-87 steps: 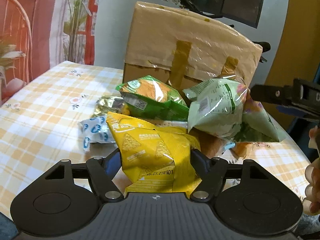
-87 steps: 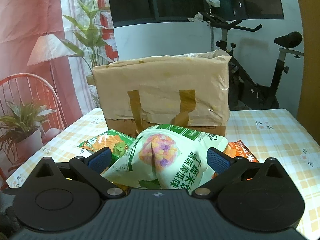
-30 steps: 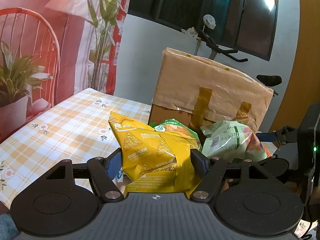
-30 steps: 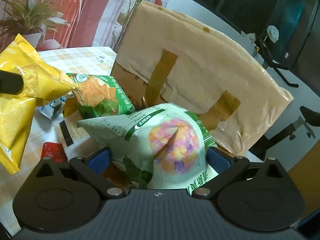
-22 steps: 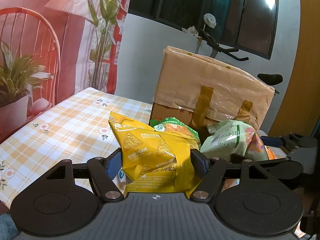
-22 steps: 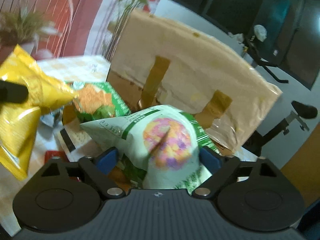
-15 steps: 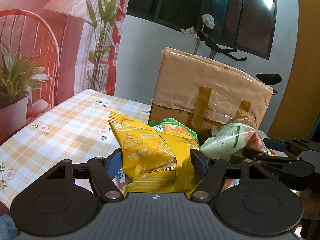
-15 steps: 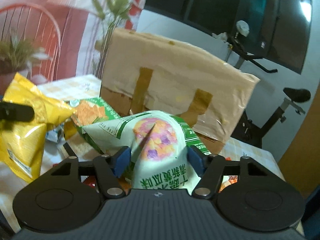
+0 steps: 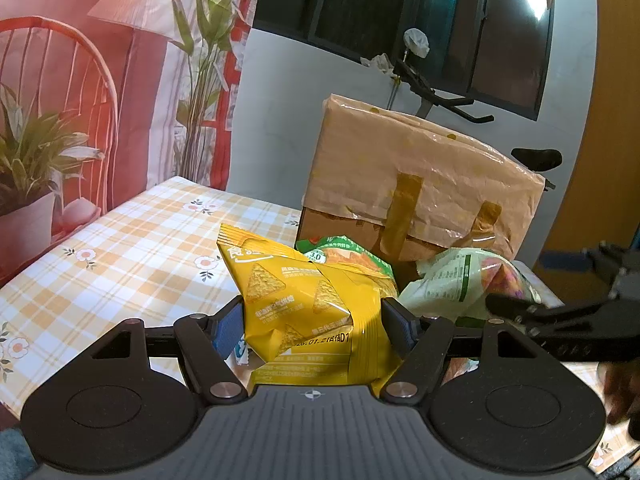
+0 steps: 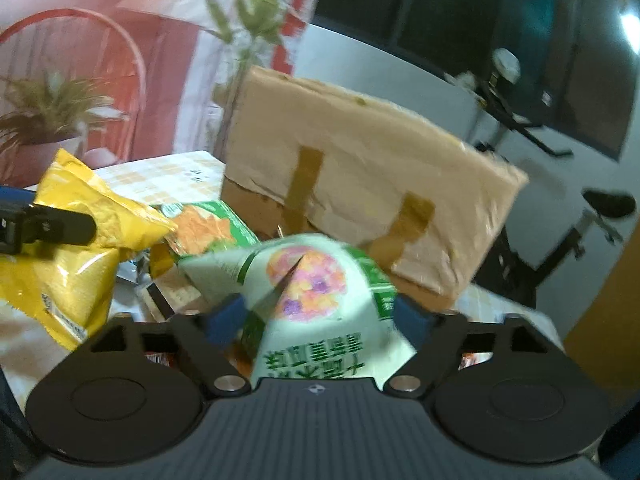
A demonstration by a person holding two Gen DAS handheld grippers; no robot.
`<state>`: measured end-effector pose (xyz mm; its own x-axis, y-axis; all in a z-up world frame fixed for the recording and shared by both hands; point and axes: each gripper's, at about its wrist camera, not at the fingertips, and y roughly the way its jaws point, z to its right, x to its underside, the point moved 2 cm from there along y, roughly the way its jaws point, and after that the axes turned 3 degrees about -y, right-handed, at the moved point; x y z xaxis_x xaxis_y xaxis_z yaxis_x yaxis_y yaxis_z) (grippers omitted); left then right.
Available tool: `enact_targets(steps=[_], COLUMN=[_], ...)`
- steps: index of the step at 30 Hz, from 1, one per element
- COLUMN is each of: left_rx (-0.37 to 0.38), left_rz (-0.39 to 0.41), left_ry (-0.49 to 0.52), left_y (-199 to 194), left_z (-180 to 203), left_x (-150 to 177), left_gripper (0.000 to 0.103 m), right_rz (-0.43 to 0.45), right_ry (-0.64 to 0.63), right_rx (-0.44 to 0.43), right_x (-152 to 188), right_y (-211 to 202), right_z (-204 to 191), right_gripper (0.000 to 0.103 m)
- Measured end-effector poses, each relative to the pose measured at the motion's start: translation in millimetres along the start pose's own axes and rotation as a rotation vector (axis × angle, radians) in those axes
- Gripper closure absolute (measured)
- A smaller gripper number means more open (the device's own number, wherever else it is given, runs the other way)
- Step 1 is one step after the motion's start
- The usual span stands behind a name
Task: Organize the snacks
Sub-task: 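Lift the white-green snack bag with the right gripper while the left gripper holds the yellow bag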
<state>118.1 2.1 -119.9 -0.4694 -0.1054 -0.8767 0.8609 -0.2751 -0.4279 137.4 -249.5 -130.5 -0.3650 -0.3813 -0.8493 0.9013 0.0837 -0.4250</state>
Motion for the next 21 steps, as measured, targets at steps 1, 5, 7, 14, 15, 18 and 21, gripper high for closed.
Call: enact_targets(steps=[1,5,7,14,15,18,21], left_rx=[0.001,0.003,0.004,0.008,0.007,0.004,0.003], left_rz=[0.000,0.000,0.003,0.006,0.007,0.005,0.004], left_ry=[-0.001,-0.006,-0.009,-0.014,-0.015,-0.017,-0.019], left_y=[-0.1,-0.2,-0.5,-0.8,-0.7,-0.2,0.4], left_z=[-0.5,-1.2,-1.2,-2.3,-2.6,-3.4,-4.4], left_x=[0.0,0.1,-0.2,-0.1,-0.1,-0.2,-0.7], left_gripper=[0.029,0.029,0.029,0.029,0.029,0.029,0.029], right_rz=[0.008,0.021,0.012,-0.119,-0.138,-0.189,-0.220], right_ry=[-0.021,-0.083,-0.129,-0.163,-0.137,-0.037,0.040], right_rx=[-0.015,-0.118,-0.176,-0.340,-0.355,-0.413,-0.431], right_x=[-3.7,-17.4,-23.5,-29.7,-29.9,-30.5,-27.1], right_y=[-1.3,-2.8,-0.1,36.2,43.9,62.7,75.8], right_z=[3.0,17.4,21.9,36.2,39.2,48.9,54.5], right_gripper=[0.013,0.008,0.008,0.008,0.008,0.008,0.007])
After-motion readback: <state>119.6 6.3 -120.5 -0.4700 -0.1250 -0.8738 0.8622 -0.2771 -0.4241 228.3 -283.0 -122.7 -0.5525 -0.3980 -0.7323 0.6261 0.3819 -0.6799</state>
